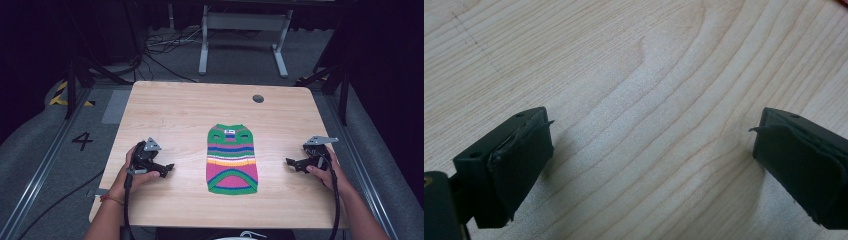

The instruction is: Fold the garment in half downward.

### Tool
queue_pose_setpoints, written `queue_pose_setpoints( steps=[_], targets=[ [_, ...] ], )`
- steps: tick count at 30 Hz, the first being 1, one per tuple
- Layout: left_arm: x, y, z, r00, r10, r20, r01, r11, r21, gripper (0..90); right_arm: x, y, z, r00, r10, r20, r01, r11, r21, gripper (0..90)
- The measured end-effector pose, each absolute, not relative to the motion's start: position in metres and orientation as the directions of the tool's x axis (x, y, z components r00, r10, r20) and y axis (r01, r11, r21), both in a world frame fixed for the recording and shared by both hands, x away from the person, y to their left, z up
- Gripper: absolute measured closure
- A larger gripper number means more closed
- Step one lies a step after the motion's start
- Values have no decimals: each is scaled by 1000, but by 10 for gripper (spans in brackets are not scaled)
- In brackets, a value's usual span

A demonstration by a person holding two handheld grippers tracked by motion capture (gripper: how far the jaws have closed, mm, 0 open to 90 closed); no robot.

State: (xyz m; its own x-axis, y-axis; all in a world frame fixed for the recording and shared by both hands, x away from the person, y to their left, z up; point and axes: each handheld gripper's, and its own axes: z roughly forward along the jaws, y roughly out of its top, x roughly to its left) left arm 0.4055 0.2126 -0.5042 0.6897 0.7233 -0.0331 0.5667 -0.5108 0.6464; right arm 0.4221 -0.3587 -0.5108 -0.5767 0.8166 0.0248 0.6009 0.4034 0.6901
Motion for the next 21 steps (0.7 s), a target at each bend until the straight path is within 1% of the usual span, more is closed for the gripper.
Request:
queue_pose_setpoints(
  steps=[13,17,18,19,20,21],
  targets=[
    [405,212,-504,689,724,-36,570,-510,644,30,421,-358,-511,-570,822,24,604,399,690,4],
    [405,211,-504,683,729,-38,574,-504,646,50,422,-357,-508,-565,825,24,622,407,669,9],
    [406,210,-504,686,727,-35,568,-505,650,73,422,-358,-507,-580,814,30,618,416,667,50],
    [405,210,-503,687,726,-39,569,-503,651,73,422,-358,-507,-580,814,30,618,416,667,50],
    [405,208,-502,691,721,-38,559,-501,661,154,421,-358,-505,-602,798,31,604,430,671,128],
    [405,207,-502,702,711,-49,555,-503,662,154,421,-358,-505,-602,798,31,604,430,671,128]
  ],
)
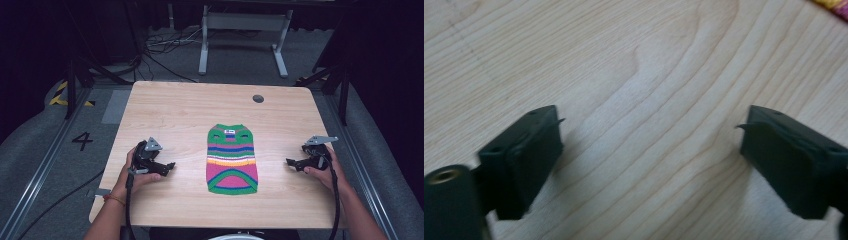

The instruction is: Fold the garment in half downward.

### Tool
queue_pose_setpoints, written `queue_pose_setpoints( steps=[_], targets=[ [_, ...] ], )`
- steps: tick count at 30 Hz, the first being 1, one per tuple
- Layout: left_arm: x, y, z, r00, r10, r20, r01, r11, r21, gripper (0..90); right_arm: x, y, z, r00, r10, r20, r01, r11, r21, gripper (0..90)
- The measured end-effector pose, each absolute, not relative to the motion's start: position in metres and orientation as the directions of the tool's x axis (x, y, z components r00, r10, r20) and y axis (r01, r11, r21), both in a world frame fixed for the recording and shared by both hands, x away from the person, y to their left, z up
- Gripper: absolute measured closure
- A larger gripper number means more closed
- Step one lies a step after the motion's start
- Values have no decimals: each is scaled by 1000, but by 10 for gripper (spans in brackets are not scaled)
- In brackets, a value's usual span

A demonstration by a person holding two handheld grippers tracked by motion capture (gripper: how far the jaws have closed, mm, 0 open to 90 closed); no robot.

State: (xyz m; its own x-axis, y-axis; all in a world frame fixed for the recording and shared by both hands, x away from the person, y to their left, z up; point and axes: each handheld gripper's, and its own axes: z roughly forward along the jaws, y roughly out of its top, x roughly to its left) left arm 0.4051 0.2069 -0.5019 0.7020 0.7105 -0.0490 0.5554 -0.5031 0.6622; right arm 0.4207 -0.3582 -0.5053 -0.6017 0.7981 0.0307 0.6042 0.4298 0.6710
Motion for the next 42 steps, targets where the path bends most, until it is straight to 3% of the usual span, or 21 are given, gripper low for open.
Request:
queue_pose_setpoints(
  steps=[2,4,10,14,17,19,29,42],
  targets=[
    [406,203,-501,724,687,-55,541,-518,662,157,420,-359,-503,-612,790,34,592,430,681,251],
    [408,198,-497,743,666,-71,537,-529,657,215,418,-359,-499,-623,781,31,582,438,685,307],
    [419,183,-489,756,646,-103,537,-524,662,262,421,-355,-487,-630,775,50,561,410,720,354],
    [434,161,-483,787,612,-82,519,-584,624,286,435,-337,-479,-653,757,31,542,438,717,392],
    [451,142,-472,797,601,-65,492,-582,647,293,449,-319,-472,-674,738,34,522,444,728,425],
    [462,132,-468,799,601,-24,467,-595,654,297,460,-305,-469,-689,724,23,508,460,728,437],
    [505,100,-467,776,629,-48,481,-540,691,299,507,-245,-467,-732,682,6,487,516,705,448],
    [530,72,-490,747,660,-81,525,-510,682,310,533,-221,-487,-725,689,15,507,519,688,467]
  ],
)
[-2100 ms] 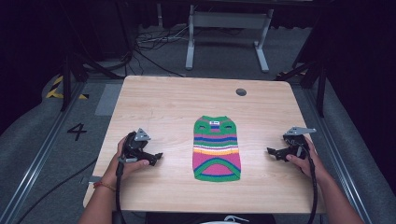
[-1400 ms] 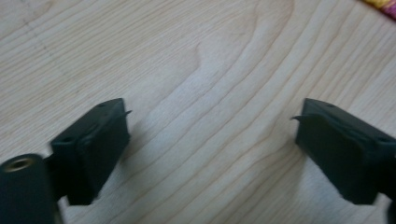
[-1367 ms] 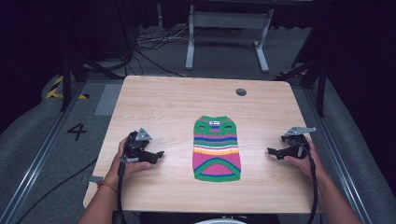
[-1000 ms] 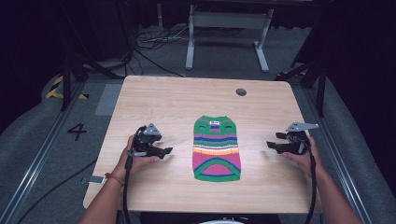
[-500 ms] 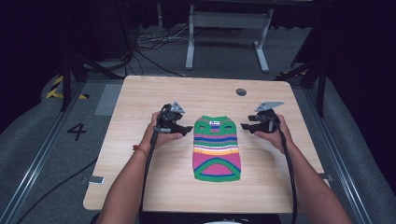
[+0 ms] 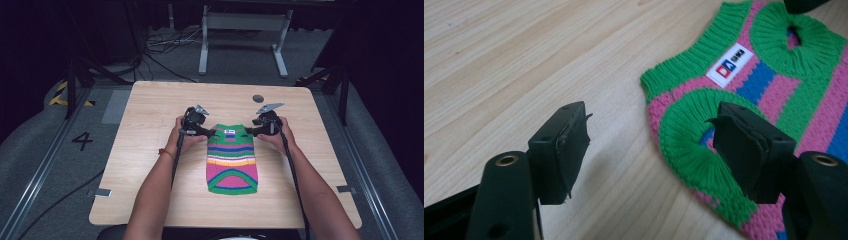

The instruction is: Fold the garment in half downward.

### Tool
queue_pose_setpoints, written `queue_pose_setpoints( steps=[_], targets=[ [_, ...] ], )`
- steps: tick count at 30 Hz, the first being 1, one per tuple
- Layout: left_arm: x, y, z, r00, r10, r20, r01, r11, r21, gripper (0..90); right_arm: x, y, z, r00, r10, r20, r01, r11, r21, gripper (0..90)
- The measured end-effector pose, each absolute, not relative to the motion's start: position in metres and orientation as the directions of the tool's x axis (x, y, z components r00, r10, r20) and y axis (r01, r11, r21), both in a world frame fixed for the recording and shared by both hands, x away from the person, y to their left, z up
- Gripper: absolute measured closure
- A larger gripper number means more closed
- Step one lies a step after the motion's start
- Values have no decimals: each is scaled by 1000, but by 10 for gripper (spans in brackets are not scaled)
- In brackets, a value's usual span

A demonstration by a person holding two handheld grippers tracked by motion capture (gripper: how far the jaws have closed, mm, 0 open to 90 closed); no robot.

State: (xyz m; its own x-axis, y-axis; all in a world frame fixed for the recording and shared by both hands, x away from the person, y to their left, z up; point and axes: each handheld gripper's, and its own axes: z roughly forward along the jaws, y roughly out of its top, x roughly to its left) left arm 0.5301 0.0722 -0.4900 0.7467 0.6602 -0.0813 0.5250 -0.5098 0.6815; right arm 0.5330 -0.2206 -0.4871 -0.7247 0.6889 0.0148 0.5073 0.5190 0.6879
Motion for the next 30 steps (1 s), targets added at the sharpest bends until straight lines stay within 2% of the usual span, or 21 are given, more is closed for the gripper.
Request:
queue_pose_setpoints(
  steps=[17,21,24,26,30],
  targets=[
    [539,59,-503,713,696,-87,561,-492,665,354,540,-207,-499,-723,691,23,522,524,673,492],
    [539,58,-503,723,686,-85,552,-500,667,372,541,-208,-502,-718,693,70,539,490,685,531],
    [538,57,-502,740,665,-97,544,-508,668,465,540,-208,-502,-723,687,75,538,492,685,599],
    [538,57,-501,759,642,-113,537,-518,665,590,539,-207,-501,-739,668,87,533,501,682,689],
    [538,56,-501,776,618,-129,528,-525,667,741,538,-205,-500,-748,656,102,534,503,680,784]
  ],
)
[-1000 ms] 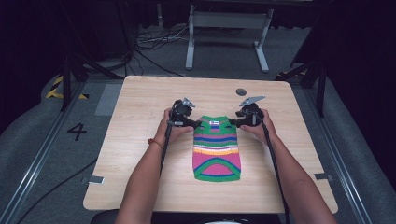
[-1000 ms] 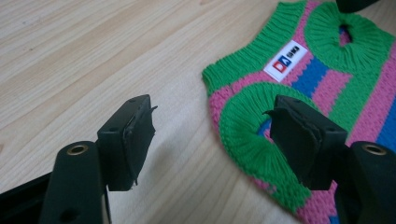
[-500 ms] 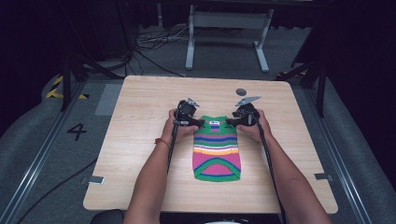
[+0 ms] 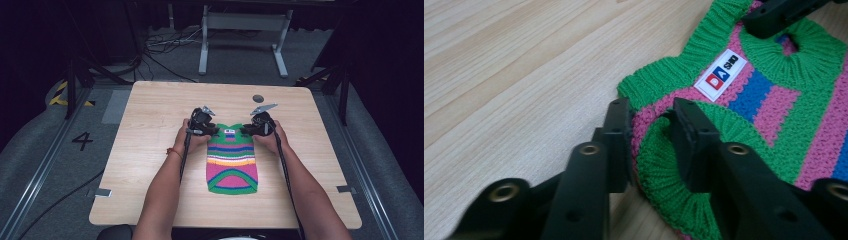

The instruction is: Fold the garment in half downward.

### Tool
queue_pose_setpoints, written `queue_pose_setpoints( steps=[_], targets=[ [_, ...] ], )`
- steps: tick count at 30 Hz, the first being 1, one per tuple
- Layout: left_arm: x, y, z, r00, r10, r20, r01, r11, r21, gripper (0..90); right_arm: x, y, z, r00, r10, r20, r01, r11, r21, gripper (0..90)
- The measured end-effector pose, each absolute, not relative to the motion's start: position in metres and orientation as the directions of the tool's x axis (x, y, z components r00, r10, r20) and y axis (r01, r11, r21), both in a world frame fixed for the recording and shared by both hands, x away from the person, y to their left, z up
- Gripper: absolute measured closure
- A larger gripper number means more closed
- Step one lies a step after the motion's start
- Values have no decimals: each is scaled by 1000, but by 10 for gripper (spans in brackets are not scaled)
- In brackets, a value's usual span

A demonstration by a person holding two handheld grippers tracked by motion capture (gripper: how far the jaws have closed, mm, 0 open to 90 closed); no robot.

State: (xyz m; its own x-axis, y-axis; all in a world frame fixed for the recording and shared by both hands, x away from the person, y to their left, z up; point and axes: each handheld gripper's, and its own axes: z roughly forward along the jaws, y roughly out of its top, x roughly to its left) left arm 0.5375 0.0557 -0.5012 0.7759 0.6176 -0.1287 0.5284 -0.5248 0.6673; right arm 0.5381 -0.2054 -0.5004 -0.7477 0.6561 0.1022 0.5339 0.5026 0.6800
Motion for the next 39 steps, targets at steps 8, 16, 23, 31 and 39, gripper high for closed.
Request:
queue_pose_setpoints(
  steps=[8,16,23,31,39],
  targets=[
    [534,50,-493,784,618,-50,475,-547,690,831,536,-206,-493,-753,654,73,508,506,697,841],
    [526,46,-474,802,597,17,399,-557,728,833,527,-213,-474,-764,643,54,458,481,748,841],
    [511,44,-451,836,546,51,329,-574,750,832,509,-219,-453,-802,597,33,391,483,784,840],
    [485,55,-437,865,479,148,207,-611,764,829,486,-230,-438,-840,542,34,329,459,825,839],
    [464,66,-436,887,440,144,179,-614,769,829,463,-233,-431,-871,490,22,285,469,836,836]
  ],
)
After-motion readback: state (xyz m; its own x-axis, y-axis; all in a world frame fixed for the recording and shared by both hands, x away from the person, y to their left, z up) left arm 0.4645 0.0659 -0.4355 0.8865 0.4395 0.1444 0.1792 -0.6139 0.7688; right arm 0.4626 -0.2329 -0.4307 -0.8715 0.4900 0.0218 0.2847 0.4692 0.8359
